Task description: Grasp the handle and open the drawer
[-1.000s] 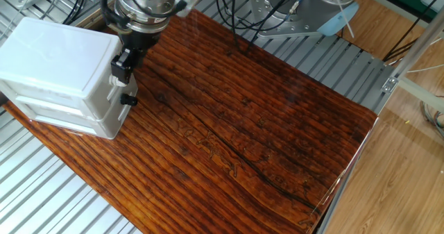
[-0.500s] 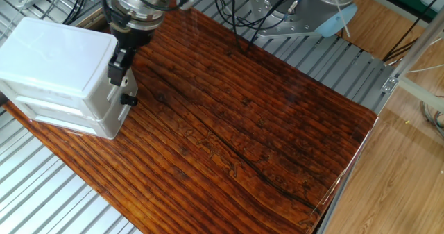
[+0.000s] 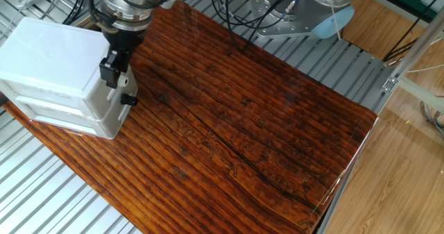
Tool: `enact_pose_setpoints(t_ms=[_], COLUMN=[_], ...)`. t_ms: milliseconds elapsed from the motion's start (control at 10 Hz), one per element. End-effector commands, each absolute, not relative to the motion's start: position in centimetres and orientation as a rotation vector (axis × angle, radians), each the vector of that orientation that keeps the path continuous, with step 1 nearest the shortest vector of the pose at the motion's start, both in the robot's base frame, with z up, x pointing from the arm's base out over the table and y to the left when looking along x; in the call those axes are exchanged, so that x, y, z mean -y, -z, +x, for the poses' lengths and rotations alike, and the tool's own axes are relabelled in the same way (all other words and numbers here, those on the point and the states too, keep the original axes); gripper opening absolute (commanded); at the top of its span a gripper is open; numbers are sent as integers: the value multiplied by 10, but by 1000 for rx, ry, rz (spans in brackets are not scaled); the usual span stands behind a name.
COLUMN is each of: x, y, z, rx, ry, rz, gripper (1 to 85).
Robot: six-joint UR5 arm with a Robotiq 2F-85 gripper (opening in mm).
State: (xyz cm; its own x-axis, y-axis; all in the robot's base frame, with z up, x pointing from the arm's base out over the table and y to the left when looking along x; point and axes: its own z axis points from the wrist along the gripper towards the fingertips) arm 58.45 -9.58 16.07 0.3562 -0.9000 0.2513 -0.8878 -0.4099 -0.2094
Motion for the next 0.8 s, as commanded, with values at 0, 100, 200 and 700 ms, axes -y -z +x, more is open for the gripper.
enact_pose_setpoints(t_ms=[0,100,200,700], x=[94,93,93,92], y=[-152,-150,-149,-147], z=[582,583,584,587], rx=[-1689,-1683,-1680,-1682], ry=[459,460,460,460], rz=[-2529,-2528,-2528,-2506], gripper=[493,493,493,467])
